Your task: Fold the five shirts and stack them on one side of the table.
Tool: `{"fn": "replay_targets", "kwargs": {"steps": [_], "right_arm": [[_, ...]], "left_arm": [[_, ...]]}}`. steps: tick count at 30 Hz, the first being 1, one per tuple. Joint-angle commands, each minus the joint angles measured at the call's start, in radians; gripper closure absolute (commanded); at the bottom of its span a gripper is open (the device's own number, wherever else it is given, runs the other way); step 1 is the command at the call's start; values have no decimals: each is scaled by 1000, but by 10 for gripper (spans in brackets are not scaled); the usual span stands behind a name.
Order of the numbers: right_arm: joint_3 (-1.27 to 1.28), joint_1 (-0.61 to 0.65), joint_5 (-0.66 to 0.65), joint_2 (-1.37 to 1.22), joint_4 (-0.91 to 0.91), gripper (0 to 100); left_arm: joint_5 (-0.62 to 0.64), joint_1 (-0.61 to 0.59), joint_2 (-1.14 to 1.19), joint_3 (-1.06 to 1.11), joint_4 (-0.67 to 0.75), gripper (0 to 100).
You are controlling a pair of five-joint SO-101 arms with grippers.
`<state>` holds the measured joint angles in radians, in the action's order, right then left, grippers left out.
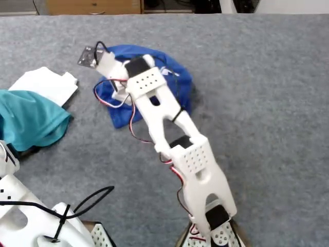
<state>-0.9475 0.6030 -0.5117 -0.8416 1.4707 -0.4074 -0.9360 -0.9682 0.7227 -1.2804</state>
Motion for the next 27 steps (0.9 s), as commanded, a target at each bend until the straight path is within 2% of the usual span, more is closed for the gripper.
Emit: {"fn": "replay_targets", "kwargs": {"steps": [1, 4, 9, 14, 16, 25, 27], "right_arm": [[-194, -19, -12, 15, 184, 997], [-286, -18, -12, 12, 299, 997], [-269, -13, -14, 5, 293, 982], [-254, 33, -14, -53, 282, 769], [-255, 45, 2, -90, 273, 730], [-257, 16, 6, -266, 147, 748], [-257, 7, 5, -272, 141, 804]], "left_arm": [[6, -3, -10, -2, -2, 802], [6, -3, -10, -3, -2, 802], [6, -3, -12, -5, -2, 802], [6, -9, -12, 0, -3, 802], [6, -12, -12, 0, -3, 802], [6, -14, -12, 0, -3, 802], [6, -14, -12, 0, -3, 802]]}}
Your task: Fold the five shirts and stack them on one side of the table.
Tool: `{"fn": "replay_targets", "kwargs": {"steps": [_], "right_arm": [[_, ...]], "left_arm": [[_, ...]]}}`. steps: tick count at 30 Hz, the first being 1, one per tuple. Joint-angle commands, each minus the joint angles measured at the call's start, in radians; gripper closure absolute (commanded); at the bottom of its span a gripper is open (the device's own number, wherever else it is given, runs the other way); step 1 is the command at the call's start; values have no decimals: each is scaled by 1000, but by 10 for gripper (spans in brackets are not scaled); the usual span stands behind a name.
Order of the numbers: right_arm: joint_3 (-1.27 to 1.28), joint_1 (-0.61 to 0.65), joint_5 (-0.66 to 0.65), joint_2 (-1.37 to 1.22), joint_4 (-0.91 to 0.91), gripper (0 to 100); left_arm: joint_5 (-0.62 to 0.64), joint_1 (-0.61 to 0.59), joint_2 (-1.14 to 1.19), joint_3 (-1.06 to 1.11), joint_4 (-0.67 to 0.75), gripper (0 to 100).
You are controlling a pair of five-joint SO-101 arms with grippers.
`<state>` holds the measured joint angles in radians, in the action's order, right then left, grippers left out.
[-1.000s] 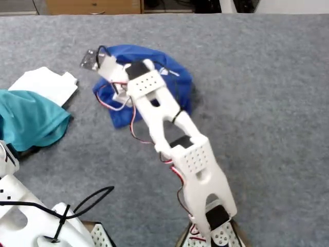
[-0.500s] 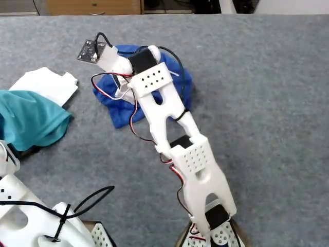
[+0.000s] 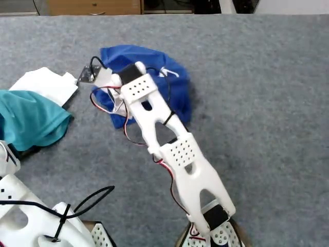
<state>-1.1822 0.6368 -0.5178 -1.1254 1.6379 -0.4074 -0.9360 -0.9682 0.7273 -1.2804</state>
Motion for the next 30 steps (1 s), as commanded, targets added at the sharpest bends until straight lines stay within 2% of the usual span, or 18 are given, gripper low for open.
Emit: {"fn": "replay_targets", "kwargs": {"steps": [1, 4, 11, 16, 19, 24, 30], "right_arm": [[-22, -31, 9, 12, -23, 853], [-22, -48, 8, 12, -15, 996], [-120, -108, -51, 35, 149, 997], [-122, -148, -55, 136, 150, 997], [2, -150, -64, 234, 150, 997], [410, -173, -137, 487, 150, 997], [829, -298, -244, 774, 143, 997]], "left_arm": [[6, -14, -12, -5, -3, 802], [6, -14, -12, -14, -29, 802], [6, -12, -12, -14, -80, 802], [6, -6, -12, -14, -80, 802], [6, -8, -12, -15, -77, 802], [6, -6, -12, -57, -80, 802], [6, -3, -12, -72, -78, 802]]}}
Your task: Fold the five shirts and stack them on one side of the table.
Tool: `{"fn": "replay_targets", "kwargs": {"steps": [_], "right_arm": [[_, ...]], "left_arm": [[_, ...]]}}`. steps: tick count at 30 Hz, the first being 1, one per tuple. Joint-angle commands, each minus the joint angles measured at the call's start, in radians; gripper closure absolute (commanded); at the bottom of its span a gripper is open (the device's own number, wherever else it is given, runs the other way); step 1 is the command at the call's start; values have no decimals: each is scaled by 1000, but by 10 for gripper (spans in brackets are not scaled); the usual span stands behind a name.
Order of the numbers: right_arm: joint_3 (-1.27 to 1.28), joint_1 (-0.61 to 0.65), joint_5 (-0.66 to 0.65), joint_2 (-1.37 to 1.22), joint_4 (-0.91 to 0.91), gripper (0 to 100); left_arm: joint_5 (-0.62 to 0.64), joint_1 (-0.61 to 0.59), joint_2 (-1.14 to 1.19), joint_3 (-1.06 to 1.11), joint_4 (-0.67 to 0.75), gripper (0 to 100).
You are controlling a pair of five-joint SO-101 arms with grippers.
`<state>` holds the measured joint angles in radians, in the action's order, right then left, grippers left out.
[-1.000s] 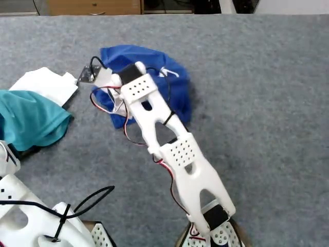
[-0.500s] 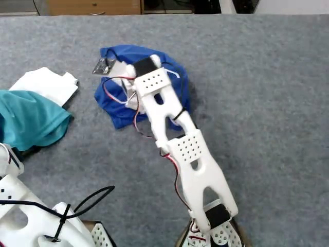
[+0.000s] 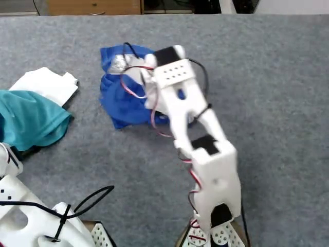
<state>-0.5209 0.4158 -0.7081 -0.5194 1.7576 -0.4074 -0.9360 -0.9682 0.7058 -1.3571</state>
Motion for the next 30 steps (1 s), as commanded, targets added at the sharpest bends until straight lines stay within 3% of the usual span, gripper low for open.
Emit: {"fn": "replay_targets", "kwargs": {"steps": [1, 12, 23, 30], "right_arm": [[214, -111, -74, 202, 18, 997], [329, -516, -318, 283, -89, 997], [305, -783, -434, 203, -341, 985], [128, -791, -427, 191, -100, 782]], "left_arm": [[6, -2, -12, -49, -2, 802], [6, -2, -12, -51, -2, 802], [2, -3, -12, -52, -2, 802], [2, -5, -12, -52, -2, 802]]}}
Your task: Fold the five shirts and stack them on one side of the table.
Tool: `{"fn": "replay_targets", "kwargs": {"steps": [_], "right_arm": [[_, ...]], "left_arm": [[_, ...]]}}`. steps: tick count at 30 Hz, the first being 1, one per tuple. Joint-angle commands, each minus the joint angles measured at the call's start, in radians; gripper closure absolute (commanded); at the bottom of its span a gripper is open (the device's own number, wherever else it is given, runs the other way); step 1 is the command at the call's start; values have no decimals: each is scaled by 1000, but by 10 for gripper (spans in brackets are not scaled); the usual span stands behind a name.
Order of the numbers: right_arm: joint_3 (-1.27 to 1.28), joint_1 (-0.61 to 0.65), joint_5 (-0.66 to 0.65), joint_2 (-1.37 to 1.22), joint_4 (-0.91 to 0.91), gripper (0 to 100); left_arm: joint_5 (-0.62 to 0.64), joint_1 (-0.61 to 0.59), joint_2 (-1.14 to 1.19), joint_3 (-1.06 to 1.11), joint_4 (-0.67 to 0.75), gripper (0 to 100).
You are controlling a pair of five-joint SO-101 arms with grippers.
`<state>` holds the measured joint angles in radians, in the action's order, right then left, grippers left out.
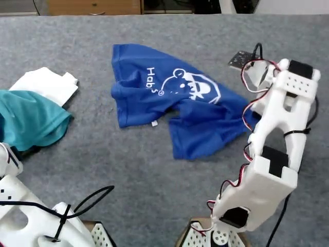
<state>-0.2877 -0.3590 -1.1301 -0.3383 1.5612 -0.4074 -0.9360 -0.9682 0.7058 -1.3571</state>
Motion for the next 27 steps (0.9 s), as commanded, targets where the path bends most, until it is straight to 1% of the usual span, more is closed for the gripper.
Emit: {"fn": "replay_targets", "kwargs": {"steps": [1, 4, 6, 8, 11, 15, 19, 22, 27], "right_arm": [[-134, -16, -5, 10, 133, 776], [-193, 4, -5, 12, 227, 777], [-180, 21, 15, 28, 227, 777], [-127, 61, 38, 61, 227, 777], [12, 163, 78, 119, 226, 777], [188, 340, 221, 206, 221, 777], [297, 507, 413, 265, 198, 777], [377, 595, 525, 306, 149, 777], [598, 694, 661, 398, -29, 777]], "left_arm": [[2, -5, -12, -52, 0, 802], [2, -5, -12, -52, 3, 802], [3, -5, -12, -52, 3, 802], [5, -3, -12, -52, 3, 802], [6, -3, -12, -52, 3, 802], [6, -2, -12, -52, 3, 802], [6, -3, -12, -52, 3, 802], [6, -5, -12, -66, -3, 802], [6, -5, -12, -84, 3, 802]]}}
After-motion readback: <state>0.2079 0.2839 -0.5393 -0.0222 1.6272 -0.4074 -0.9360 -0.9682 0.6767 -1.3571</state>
